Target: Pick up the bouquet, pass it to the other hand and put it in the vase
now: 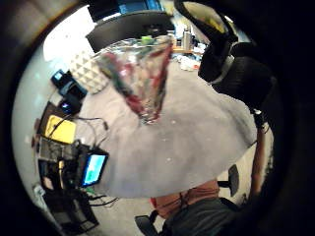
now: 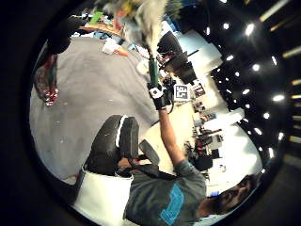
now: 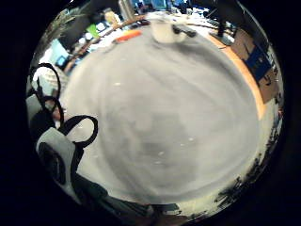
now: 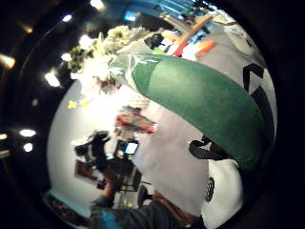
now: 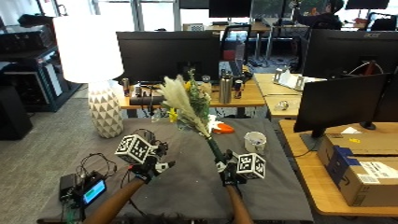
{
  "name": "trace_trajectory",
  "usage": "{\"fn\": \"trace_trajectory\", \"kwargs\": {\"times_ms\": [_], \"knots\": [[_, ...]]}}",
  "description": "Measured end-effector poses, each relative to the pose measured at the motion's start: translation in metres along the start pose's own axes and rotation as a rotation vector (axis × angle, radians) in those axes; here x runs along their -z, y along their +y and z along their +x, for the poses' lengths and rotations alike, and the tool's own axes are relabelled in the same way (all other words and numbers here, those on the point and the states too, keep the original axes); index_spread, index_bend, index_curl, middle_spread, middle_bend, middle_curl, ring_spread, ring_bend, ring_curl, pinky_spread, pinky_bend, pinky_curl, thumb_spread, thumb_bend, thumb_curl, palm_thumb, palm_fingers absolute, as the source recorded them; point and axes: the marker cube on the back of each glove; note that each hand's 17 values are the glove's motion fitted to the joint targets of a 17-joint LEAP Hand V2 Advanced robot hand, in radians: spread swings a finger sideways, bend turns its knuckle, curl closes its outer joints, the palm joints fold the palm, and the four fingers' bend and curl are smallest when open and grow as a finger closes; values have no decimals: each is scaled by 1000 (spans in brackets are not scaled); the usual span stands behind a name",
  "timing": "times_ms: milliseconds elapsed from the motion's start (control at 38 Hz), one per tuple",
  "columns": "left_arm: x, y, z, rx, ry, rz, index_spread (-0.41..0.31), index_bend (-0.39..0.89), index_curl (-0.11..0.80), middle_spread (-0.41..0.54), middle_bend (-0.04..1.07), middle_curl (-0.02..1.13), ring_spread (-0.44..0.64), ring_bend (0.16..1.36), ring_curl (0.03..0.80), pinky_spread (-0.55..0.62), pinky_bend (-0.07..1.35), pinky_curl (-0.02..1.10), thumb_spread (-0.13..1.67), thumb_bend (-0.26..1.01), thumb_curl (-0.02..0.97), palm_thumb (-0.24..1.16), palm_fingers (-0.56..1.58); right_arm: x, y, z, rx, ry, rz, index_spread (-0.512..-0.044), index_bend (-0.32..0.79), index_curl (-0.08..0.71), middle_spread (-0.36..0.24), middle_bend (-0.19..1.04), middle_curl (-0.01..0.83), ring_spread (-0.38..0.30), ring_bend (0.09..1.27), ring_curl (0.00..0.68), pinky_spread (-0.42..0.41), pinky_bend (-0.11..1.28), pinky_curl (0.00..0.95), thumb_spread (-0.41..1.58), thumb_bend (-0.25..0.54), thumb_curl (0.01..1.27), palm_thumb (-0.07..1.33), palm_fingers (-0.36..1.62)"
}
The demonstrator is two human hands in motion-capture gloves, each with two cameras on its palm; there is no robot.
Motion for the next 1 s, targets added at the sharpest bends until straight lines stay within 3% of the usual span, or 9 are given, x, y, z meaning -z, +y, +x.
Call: {"fn": "trace_trajectory", "kwargs": {"times_ms": [158, 316, 421, 527, 658, 737, 816, 1001], "knots": [[-8, -19, 23, -61, 142, -16, -53, 73, 279, -102, 198, 375, 25, 510, 354, 175, 335, 419, 1007, -24, 306, 294, 636, 1, 10, -37, 66, -188, 17, -230, 209, 495, -161, 668, 581, -197, 923, 537, -300, 680, 470, 620, -27, 624, 984, 1402], [-9, -40, 61, -148, 380, -4, -21, 55, 246, -106, 215, 390, 11, 529, 358, 143, 370, 429, 1009, -19, 312, 317, 628, -15, 25, -86, 194, -426, -15, -230, 211, 513, -162, 676, 584, -196, 928, 535, -302, 687, 472, 611, -27, 640, 981, 1395], [-6, -55, 80, -261, 522, 64, -12, 54, 227, -108, 223, 398, 0, 544, 361, 120, 388, 433, 1005, -18, 316, 333, 618, -23, 40, -118, 216, -532, -87, -230, 213, 524, -161, 683, 586, -196, 927, 533, -304, 691, 474, 608, -30, 647, 977, 1394], [-4, -67, 82, -281, 568, 115, -6, 65, 215, -109, 227, 404, -8, 552, 361, 107, 401, 435, 1000, -17, 325, 362, 613, -30, 49, -137, 220, -585, -131, -230, 212, 534, -161, 686, 586, -196, 930, 532, -305, 694, 475, 610, -27, 654, 977, 1391], [5, -80, 88, -436, 623, 199, -5, 69, 205, -112, 226, 407, -20, 564, 361, 97, 404, 432, 986, -24, 330, 379, 613, -44, 52, -144, 274, -615, -142, -230, 210, 544, -161, 690, 587, -196, 933, 531, -305, 697, 477, 611, -28, 662, 976, 1389], [4, -94, 75, -495, 546, 269, -84, 190, 245, -159, 215, 400, -76, 547, 349, 52, 367, 413, 975, 2, 347, 452, 770, -51, 57, -150, 263, -630, -167, -231, 206, 549, -161, 697, 589, -196, 934, 530, -305, 697, 477, 613, -29, 667, 972, 1389], [0, -100, 67, -469, 590, 273, -168, 338, 306, -217, 216, 390, -154, 488, 322, -42, 321, 385, 970, 3, 360, 502, 1065, -58, 59, -153, 261, -632, -181, -231, 204, 553, -161, 699, 589, -197, 938, 531, -305, 697, 477, 613, -27, 670, 973, 1389], [-6, -100, 70, -273, 892, 192, -276, 351, 364, -324, 398, 469, -313, 512, 361, -274, 380, 414, 1025, -9, 364, 554, 1437, -72, 55, -159, 350, -680, -247, -232, 199, 563, -159, 705, 590, -197, 941, 531, -299, 698, 478, 616, -28, 677, 975, 1388]]}}
